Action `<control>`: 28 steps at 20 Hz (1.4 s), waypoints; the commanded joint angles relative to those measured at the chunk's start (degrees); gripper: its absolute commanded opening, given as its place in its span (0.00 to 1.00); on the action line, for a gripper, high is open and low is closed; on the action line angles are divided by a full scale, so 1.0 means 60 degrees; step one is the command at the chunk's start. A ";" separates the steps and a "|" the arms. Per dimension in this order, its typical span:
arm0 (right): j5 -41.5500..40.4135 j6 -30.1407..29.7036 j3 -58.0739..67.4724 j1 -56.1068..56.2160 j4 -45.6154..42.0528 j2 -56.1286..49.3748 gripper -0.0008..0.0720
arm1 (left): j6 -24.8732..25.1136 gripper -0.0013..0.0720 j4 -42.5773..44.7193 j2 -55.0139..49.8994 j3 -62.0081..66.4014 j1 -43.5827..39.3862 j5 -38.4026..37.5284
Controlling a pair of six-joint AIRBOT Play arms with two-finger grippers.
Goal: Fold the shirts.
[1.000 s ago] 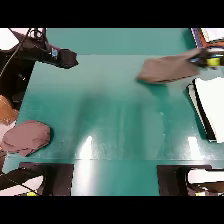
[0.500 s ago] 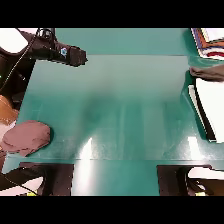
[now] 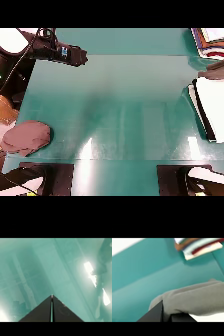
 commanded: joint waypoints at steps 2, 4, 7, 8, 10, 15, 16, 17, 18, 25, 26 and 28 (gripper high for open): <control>0.0663 0.0291 -0.1887 -0.0688 -0.1260 0.1158 0.04 | 0.0080 0.05 0.0004 -0.0004 0.0000 -0.0007 -0.0117; 0.0714 0.0288 -0.3315 -0.1158 -0.1614 0.1818 0.04 | 0.0080 0.05 0.0004 -0.0004 0.0000 -0.0007 -0.0120; 0.0962 0.0288 -0.5133 -0.1832 -0.3093 0.2685 0.04 | 0.0084 0.05 0.0004 -0.0004 0.0000 -0.0007 -0.0113; 0.0991 0.0291 -0.5588 -0.2004 -0.3606 0.2892 0.04 | 0.0084 0.05 0.0004 -0.0004 0.0000 -0.0007 -0.0117; 0.0958 0.0291 -0.6346 -0.2310 -0.4350 0.3213 0.47 | 0.0084 0.05 0.0004 -0.0004 0.0000 -0.0007 -0.0138; 0.0583 0.0295 -0.6462 -0.2229 -0.3173 0.3366 0.91 | 0.0080 0.05 0.0000 -0.0004 0.0000 -0.0007 -0.0149; 0.0543 0.0291 -0.6266 -0.1854 -0.2652 0.3366 0.91 | 0.0080 0.05 0.0000 -0.0004 0.0000 -0.0004 -0.0146; 0.0525 0.0295 -0.6029 -0.1300 -0.2076 0.3362 0.91 | 0.0080 0.05 0.0000 -0.0004 0.0000 -0.0007 -0.0142; 0.0459 0.0295 -0.5825 -0.0685 -0.1614 0.3366 0.91 | 0.0080 0.05 0.0004 -0.0004 0.0000 -0.0007 -0.0127; -0.0725 0.0288 -0.4892 0.5064 -0.1107 0.3366 0.51 | 0.0073 0.05 -0.0004 0.0000 0.0000 -0.0004 0.0164; -0.1031 0.0288 -0.4892 0.5701 -0.1104 0.3370 0.37 | 0.0073 0.05 -0.0007 0.0000 0.0000 -0.0004 0.0266; -0.1344 0.0280 -0.4900 0.6757 -0.1118 0.3366 0.04 | 0.0073 0.05 -0.0007 0.0000 0.0000 -0.0004 0.0346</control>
